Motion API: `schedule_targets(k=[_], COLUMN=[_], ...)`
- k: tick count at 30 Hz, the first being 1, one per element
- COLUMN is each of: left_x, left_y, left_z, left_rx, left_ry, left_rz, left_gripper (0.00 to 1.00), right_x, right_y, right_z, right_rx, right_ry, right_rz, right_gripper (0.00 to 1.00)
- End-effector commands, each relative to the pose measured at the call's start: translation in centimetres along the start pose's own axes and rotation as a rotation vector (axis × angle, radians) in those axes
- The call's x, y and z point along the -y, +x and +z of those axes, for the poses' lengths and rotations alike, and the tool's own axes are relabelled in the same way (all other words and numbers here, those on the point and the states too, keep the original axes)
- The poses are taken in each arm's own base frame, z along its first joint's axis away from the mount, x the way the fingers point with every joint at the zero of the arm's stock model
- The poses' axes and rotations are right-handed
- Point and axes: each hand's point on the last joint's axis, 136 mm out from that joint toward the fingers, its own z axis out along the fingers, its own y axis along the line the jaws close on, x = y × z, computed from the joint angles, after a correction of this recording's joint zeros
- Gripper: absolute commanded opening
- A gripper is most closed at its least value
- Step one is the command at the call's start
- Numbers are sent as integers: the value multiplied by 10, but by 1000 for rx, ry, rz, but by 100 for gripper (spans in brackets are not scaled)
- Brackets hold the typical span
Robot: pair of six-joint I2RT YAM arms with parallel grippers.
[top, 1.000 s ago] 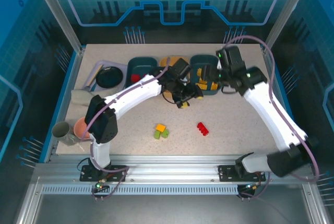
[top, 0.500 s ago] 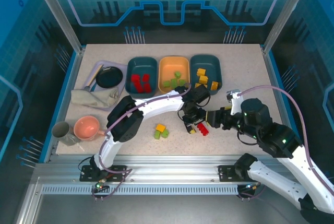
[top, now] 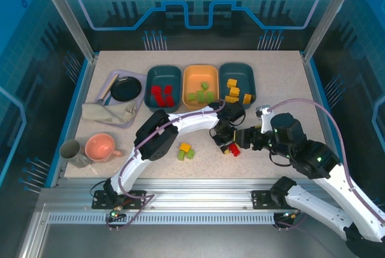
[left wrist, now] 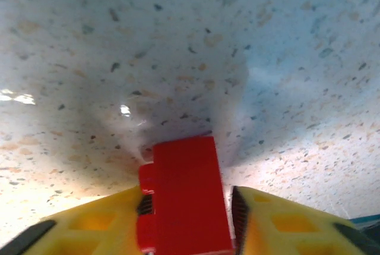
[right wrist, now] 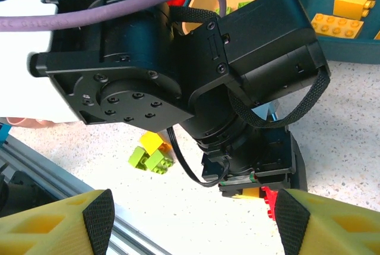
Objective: Sort the legos into containers by color
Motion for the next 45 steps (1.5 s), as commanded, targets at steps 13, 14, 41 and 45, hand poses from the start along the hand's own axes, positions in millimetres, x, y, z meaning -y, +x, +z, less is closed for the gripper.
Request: schedule_targets(k=[13,14,41,45], left_x=[-3,-7,-97,-88], left_y=[-30,-35,-325,-355], left_z=[-96,-110,-268,-261], left_rx=[198,216,543,541], left_ry=[122,137,285,318], left_rz=[86,88,-89,-105], left_gripper=[28,28,27,28], right_x=[-51,-55,-138,-132], right_y=[-36,-39,-99,-104], right_z=[-10,-8,196,204], right_rx=[122,128,105,83], right_ry=[-226,-240,-267,-257], right_rz=[-124,-139,-230,-205], right_gripper=[74,74,78,79])
